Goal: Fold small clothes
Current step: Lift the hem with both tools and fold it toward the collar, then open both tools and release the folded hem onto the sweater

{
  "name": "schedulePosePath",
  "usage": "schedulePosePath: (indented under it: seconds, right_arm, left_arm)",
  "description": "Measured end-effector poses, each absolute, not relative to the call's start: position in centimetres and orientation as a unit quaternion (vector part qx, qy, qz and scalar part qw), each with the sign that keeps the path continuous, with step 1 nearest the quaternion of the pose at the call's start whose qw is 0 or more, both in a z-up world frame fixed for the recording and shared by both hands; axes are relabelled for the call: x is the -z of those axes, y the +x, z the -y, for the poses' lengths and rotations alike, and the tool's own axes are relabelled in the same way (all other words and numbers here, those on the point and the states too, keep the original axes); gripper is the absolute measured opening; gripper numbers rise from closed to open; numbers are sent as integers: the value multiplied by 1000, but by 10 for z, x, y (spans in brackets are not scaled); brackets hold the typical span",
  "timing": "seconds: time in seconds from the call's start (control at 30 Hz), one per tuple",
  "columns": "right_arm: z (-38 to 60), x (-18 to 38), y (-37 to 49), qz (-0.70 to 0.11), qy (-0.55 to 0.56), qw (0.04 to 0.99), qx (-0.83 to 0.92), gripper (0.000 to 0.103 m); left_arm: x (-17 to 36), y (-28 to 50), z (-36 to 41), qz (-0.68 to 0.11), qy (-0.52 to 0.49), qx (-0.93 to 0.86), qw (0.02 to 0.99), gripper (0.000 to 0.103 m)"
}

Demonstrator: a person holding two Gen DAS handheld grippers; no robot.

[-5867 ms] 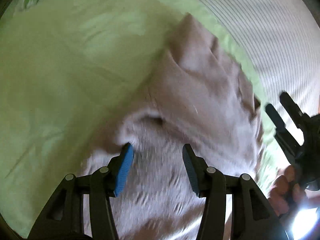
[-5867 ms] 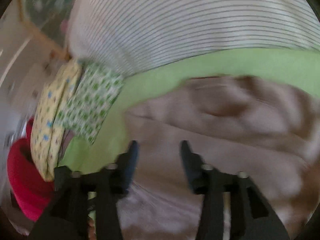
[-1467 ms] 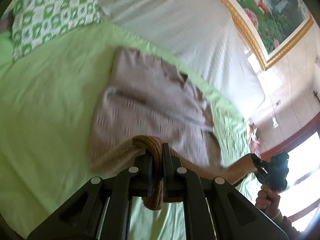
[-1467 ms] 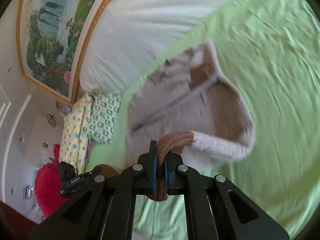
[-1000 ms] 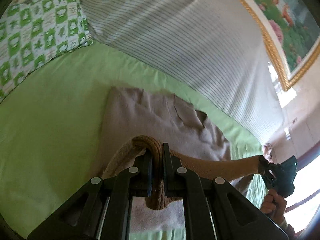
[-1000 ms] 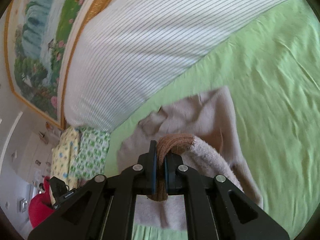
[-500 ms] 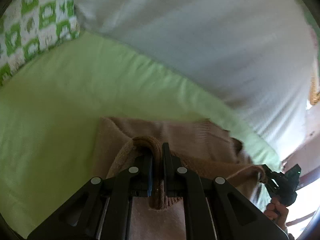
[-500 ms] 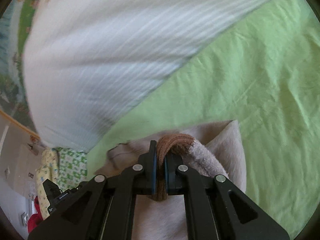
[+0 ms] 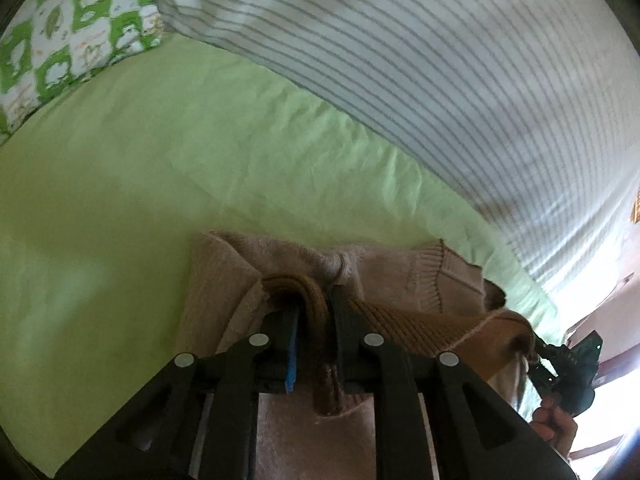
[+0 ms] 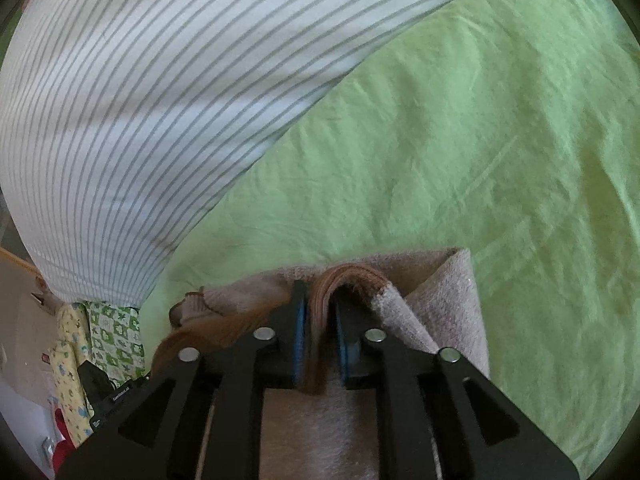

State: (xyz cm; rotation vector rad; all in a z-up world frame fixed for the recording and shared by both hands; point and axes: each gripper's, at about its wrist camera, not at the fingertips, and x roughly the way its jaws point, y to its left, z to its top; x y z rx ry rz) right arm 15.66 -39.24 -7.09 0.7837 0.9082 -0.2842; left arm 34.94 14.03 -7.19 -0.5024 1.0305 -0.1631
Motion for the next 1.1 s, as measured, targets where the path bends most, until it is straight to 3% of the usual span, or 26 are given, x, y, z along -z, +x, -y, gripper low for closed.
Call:
schedulePosePath:
  seconds: [0.03, 0.1, 0.13, 0.17, 0.47, 0.7, 0.77, 0.83, 0.9, 1.1]
  right_arm:
    - [390, 65, 155, -420, 363, 820, 138, 36]
    - [386, 51, 150, -400, 351, 834, 149, 48]
    - [386, 43, 147, -392, 343, 839, 154, 49]
    - [385, 39, 146, -390, 338, 842, 156, 49]
    - [347, 8, 118, -387, 316, 860, 108, 49]
    - [247, 35, 116, -452, 188, 872, -22, 48]
    - [219, 49, 118, -477, 142, 864, -69, 43]
    - [205, 62, 120, -501, 118, 851, -102, 28]
    - [196, 75, 125, -519, 102, 839, -127, 22]
    - [208, 112, 160, -552, 90, 821, -115, 15]
  left_arm:
    - [68, 346, -142, -483, -239, 77, 839, 21]
    - [57, 338, -144, -475, -231, 70, 846, 28]
    - [50, 333, -144, -467, -221, 58, 854, 45]
    - [44, 329, -145, -459, -215, 49, 861, 54]
    - [15, 261, -124, -449, -201, 111, 864, 55]
    - [35, 207, -48, -481, -93, 223, 843, 55]
    - [41, 199, -31, -484, -61, 252, 836, 55]
    - [47, 196, -23, -487, -47, 276, 827, 55]
    - [56, 199, -17, -491, -31, 285, 822, 54]
    - [80, 247, -12, -509, -15, 276, 816, 48]
